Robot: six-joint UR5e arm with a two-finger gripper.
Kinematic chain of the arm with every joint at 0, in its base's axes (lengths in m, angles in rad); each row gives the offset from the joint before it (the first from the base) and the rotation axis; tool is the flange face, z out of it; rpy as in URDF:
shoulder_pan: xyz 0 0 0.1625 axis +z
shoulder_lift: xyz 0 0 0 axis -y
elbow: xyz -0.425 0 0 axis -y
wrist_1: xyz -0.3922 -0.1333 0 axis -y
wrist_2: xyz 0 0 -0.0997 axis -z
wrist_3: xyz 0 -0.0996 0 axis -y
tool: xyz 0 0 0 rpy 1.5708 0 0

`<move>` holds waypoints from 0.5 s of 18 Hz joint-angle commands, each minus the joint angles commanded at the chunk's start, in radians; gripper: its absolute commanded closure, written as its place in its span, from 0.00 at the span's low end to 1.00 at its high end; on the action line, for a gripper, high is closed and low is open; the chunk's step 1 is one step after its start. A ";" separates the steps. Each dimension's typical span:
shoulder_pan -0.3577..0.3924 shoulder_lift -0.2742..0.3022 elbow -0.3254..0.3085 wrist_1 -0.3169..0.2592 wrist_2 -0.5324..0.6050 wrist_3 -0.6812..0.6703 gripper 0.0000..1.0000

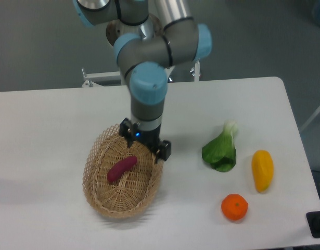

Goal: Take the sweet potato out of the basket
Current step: 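Lower the gripper and close it around the purple sweet potato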

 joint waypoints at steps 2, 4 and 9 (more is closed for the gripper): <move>-0.029 -0.029 -0.003 0.009 0.002 0.000 0.00; -0.041 -0.042 -0.005 0.031 0.002 -0.002 0.00; -0.054 -0.060 -0.009 0.043 0.006 0.000 0.00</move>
